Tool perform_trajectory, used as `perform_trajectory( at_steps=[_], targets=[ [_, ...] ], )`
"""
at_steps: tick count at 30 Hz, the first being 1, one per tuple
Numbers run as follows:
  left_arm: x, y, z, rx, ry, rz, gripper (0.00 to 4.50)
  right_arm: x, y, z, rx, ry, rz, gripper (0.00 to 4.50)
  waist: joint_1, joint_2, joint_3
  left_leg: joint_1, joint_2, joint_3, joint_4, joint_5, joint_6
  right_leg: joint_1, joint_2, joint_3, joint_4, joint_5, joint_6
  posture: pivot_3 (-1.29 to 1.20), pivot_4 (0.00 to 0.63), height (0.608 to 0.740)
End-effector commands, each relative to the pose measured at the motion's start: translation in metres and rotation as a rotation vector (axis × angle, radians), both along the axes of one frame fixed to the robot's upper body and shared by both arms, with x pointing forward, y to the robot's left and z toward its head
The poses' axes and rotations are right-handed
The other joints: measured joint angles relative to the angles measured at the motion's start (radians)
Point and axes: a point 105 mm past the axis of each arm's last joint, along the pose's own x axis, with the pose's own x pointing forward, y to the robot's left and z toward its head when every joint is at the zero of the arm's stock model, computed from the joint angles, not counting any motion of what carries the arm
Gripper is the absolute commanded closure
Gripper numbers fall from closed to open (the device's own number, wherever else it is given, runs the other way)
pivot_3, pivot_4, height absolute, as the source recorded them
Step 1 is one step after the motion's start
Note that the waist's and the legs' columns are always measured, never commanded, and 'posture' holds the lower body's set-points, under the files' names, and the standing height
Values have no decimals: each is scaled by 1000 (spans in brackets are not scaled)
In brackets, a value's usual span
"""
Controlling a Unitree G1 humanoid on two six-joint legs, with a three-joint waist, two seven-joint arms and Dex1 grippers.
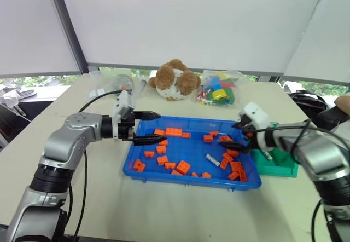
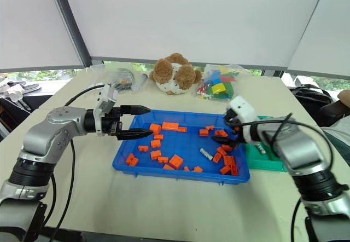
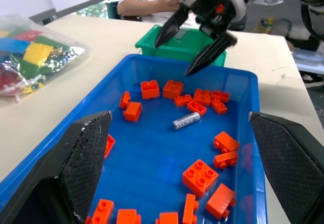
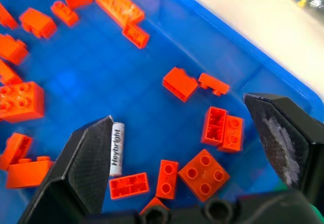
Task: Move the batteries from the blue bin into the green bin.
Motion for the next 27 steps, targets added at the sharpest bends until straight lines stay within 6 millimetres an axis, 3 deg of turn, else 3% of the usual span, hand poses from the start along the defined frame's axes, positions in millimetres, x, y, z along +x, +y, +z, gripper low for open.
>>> perform_trajectory(
  at_steps=[1,10,13,19,20,22,24,27],
  targets=[
    [-5,2,11,-5,-54,1,0,-1,7,-21,-32,52,21,28,2,1,0,0,0,0,0,0,0,0,0,0,0,0,0,0,150,710],
    [-7,5,9,-5,-47,17,0,-2,17,-40,-30,119,20,28,5,1,1,-1,0,0,0,0,-1,-1,0,0,0,0,0,0,150,710],
    [-7,4,9,-6,-47,19,0,-1,16,-44,-29,135,7,830,5,1,1,-1,0,0,0,0,-1,-1,0,0,0,0,0,0,150,710],
    [-7,4,9,-8,-47,20,0,1,14,-43,-31,138,-1,3925,5,1,1,-1,0,0,0,0,0,-1,0,0,0,0,0,0,150,710],
    [-7,4,9,-8,-47,20,0,1,15,-40,-30,127,4,4452,5,1,1,-1,0,0,0,0,0,-1,0,0,0,0,0,0,150,710],
    [-7,4,9,-7,-47,20,0,3,16,-25,-26,78,8,4452,5,1,1,-1,0,0,0,0,0,-1,0,0,0,0,0,0,150,710],
    [-7,4,9,-8,-46,19,0,13,12,3,-7,-31,-37,4452,4,1,1,-1,0,0,0,0,0,-1,0,0,0,0,0,0,150,710],
    [-7,4,9,-8,-45,17,0,27,-18,50,46,-163,-191,4452,4,1,1,-1,0,1,0,0,-1,-1,0,0,0,0,0,0,150,710]
  ],
)
